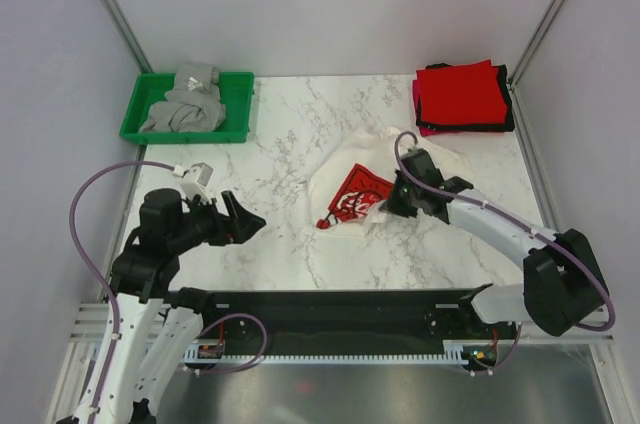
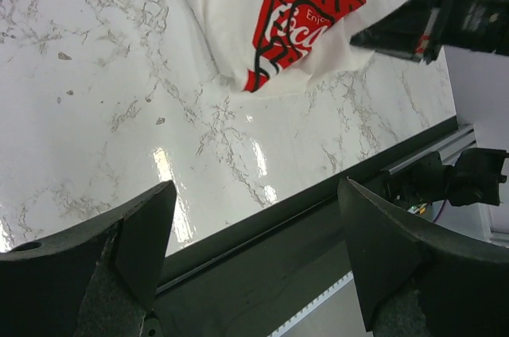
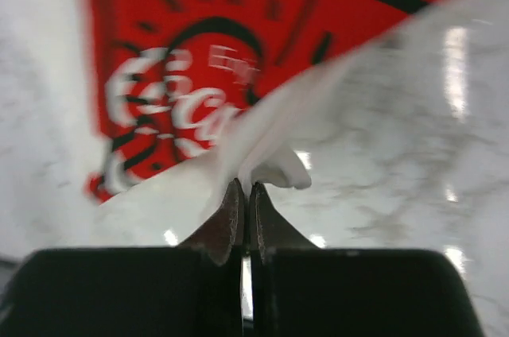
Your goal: Fold and stack the t-shirts
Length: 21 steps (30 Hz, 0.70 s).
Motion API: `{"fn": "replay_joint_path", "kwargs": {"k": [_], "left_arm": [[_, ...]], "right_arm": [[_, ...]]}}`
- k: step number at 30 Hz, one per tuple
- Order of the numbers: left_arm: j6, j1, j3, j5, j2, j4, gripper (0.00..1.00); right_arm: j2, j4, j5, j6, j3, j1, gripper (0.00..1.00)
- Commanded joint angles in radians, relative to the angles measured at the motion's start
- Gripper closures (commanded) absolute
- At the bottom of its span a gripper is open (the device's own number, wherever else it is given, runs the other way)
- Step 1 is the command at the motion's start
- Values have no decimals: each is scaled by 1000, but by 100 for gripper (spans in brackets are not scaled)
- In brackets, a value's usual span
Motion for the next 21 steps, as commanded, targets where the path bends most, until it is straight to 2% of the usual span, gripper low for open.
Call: {"fn": "replay_joint_path", "kwargs": {"k": [1, 2, 3, 6, 7, 8, 10, 16, 21], "left_arm": [[27, 14, -7, 34, -5, 42, 11], [27, 16, -5, 40, -5, 42, 11], [29, 17, -7, 42, -8, 44, 11], [30, 17, -7, 46, -17, 45, 11], [29, 17, -7, 46, -20, 45, 11], [29, 17, -7, 45, -26, 47, 11], [29, 17, -8, 45, -26, 47, 11], [29, 17, -10, 45, -25, 45, 11], [27, 17, -11, 42, -15, 45, 11]], "right_arm": [[-49, 129, -249, 95, 362, 102, 100], [-41, 119, -256, 85, 478, 116, 100], [-32, 85, -209, 59, 704, 131, 100], [-53, 68, -49, 39, 936, 133, 100], [-62, 68, 99, 22, 1002, 133, 100], [-73, 66, 185, 22, 1005, 133, 100], [-90, -39, 342, 55, 982, 127, 100], [-84, -138, 275, 143, 727, 125, 100], [-180, -141, 313, 184, 529, 125, 99]]}}
